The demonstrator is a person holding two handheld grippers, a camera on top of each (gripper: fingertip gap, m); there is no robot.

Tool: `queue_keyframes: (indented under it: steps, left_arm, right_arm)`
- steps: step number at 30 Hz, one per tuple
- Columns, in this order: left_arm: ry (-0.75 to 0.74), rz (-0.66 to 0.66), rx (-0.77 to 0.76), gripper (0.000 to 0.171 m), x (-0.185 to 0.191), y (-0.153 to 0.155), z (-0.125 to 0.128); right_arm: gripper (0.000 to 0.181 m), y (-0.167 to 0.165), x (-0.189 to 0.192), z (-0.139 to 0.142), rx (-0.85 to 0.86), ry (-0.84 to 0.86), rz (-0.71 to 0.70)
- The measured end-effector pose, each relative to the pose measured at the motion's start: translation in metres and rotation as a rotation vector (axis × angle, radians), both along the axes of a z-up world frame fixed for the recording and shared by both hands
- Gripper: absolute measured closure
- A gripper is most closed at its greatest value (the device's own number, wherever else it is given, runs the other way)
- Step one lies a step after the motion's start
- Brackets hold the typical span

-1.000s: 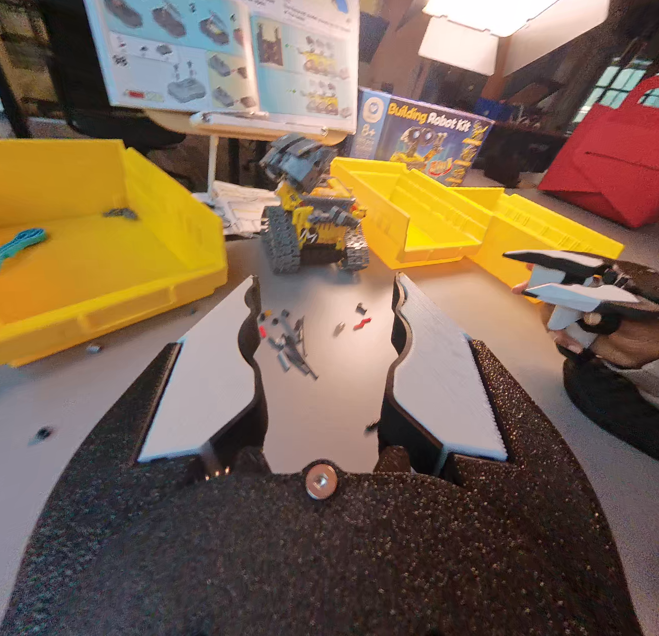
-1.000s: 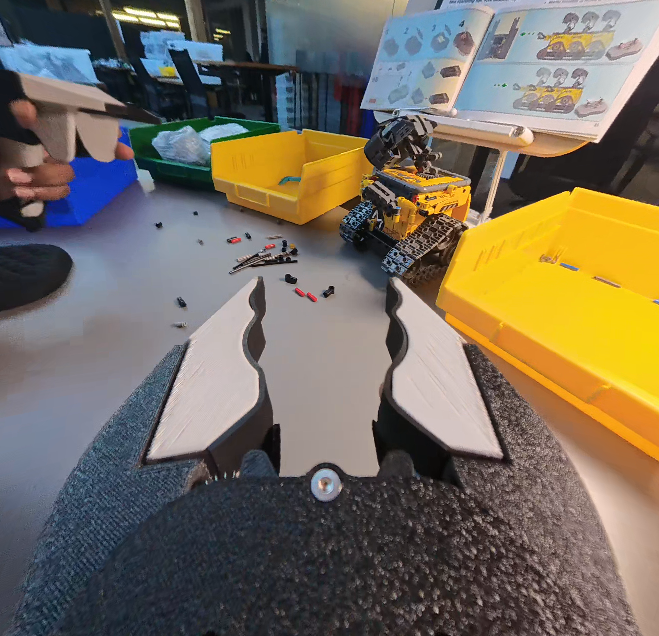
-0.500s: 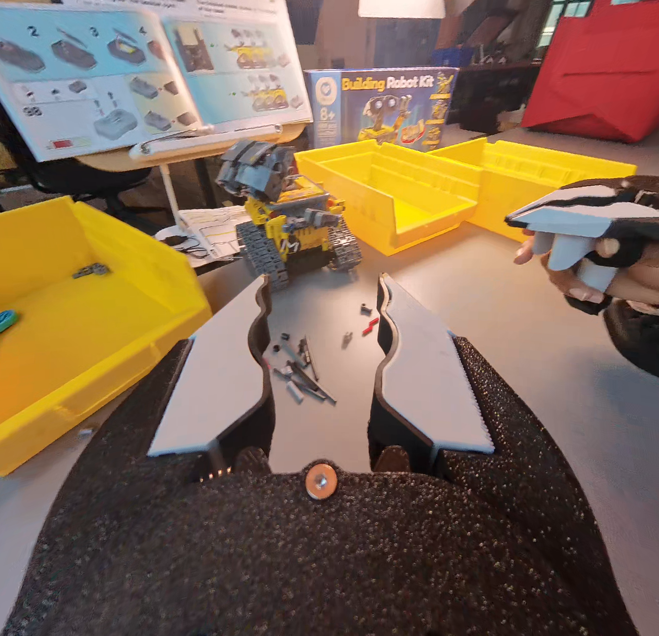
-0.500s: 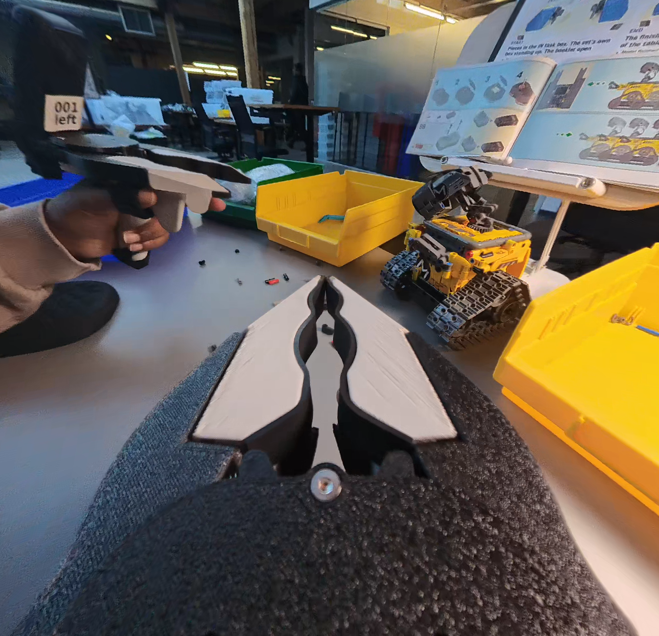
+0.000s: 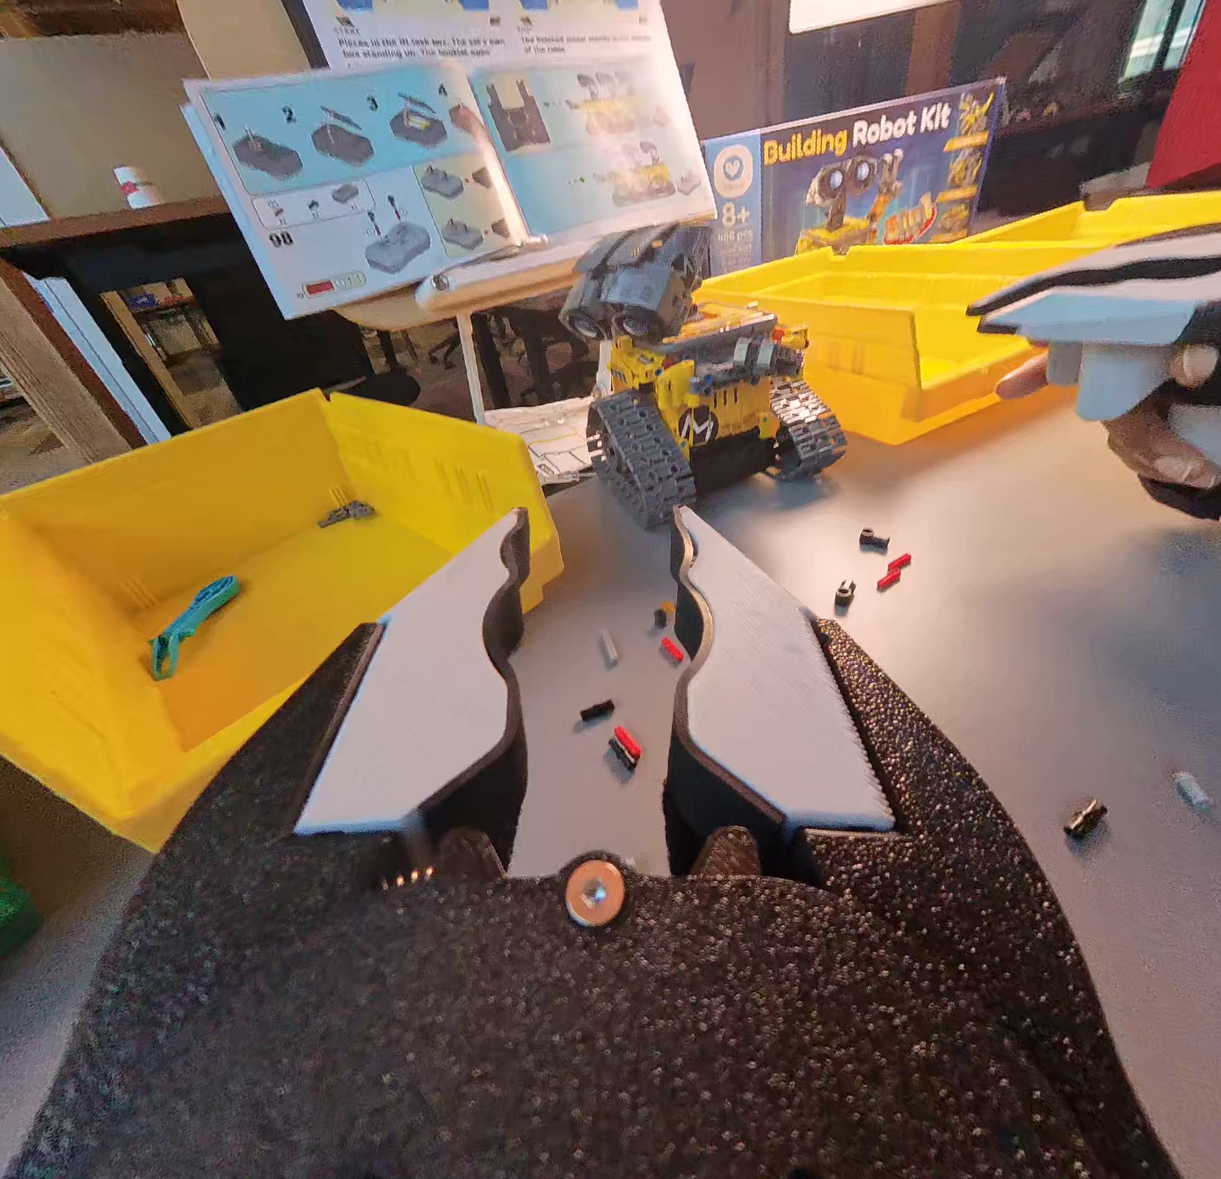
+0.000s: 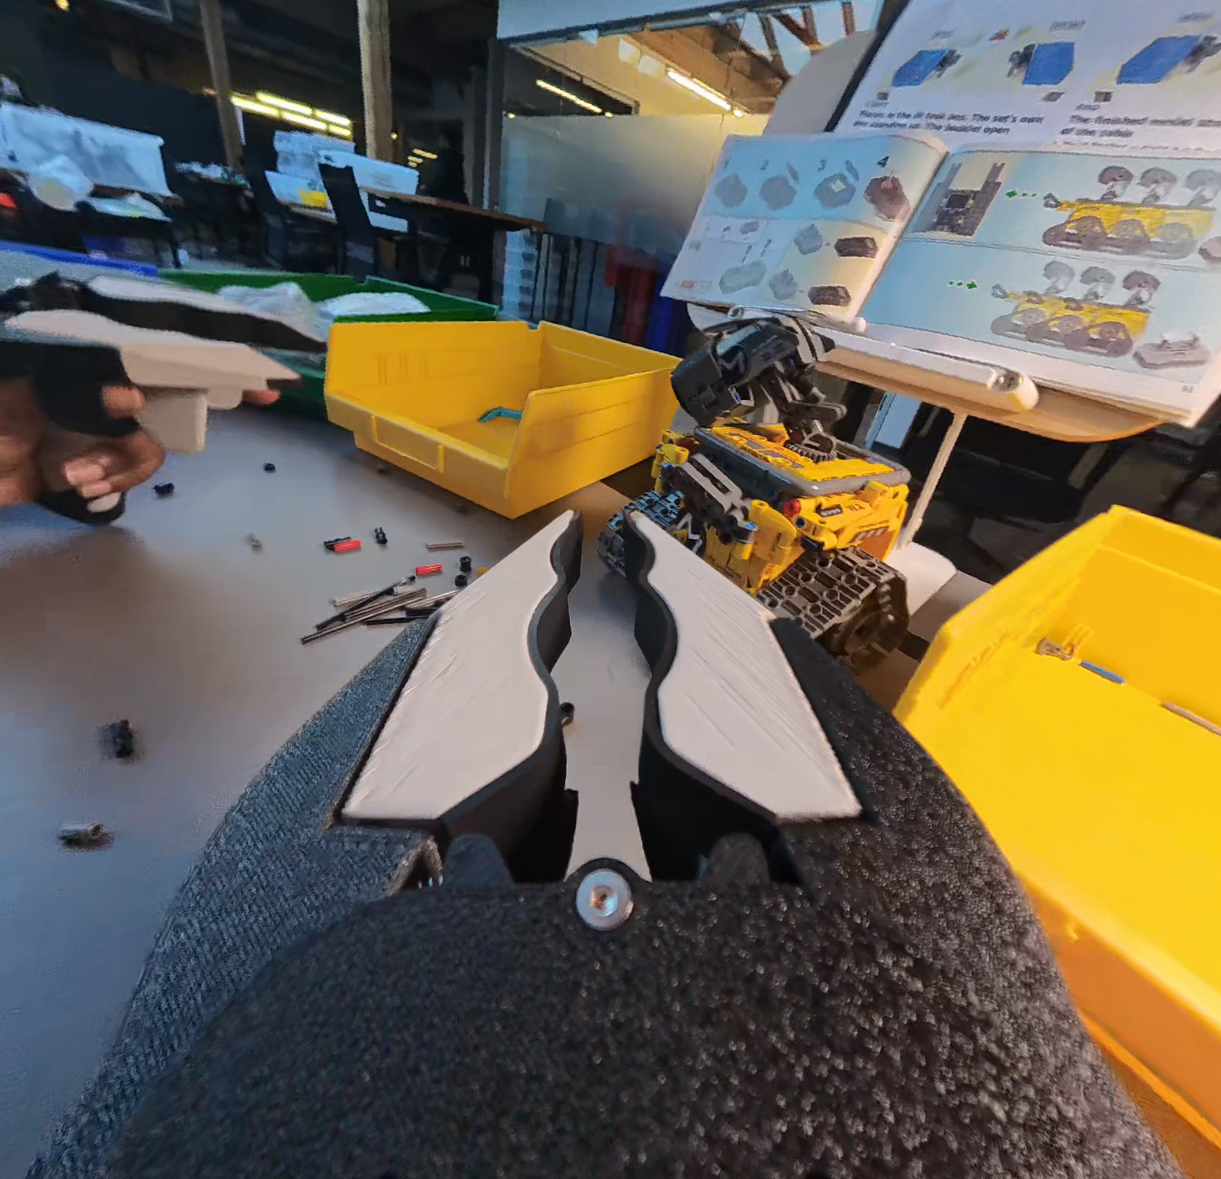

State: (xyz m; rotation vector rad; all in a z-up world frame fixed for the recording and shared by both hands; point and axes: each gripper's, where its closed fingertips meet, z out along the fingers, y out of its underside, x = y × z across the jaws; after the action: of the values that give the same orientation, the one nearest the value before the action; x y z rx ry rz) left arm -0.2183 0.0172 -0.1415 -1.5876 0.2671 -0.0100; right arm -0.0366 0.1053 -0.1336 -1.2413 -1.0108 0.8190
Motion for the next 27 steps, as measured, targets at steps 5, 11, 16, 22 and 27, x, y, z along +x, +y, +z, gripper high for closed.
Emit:
queue_keyframes:
  steps: [5, 11, 16, 22, 27]
  left_arm:
    - [0.021, -0.007, -0.047, 0.124, 0.004, 0.006, -0.010]
    - [0.046, -0.021, -0.125, 0.118, 0.013, 0.002, -0.016]
    - [0.007, 0.082, -0.191, 0.118, -0.020, -0.001, -0.019]
    - [-0.030, 0.215, -0.324, 0.122, -0.060, -0.002, -0.046]
    - [-0.070, 0.362, -0.523, 0.123, -0.089, -0.008, -0.085]
  right_arm:
    - [0.160, 0.006, 0.008, -0.007, -0.149, 0.045, -0.010]
    - [0.157, 0.001, 0.019, -0.002, -0.169, 0.034, -0.029]
    - [0.157, 0.001, 0.019, -0.009, -0.093, -0.044, -0.046]
    - [0.158, -0.005, 0.011, -0.014, -0.087, -0.078, -0.040]
    - [0.160, -0.022, 0.008, -0.009, -0.081, -0.070, -0.014]
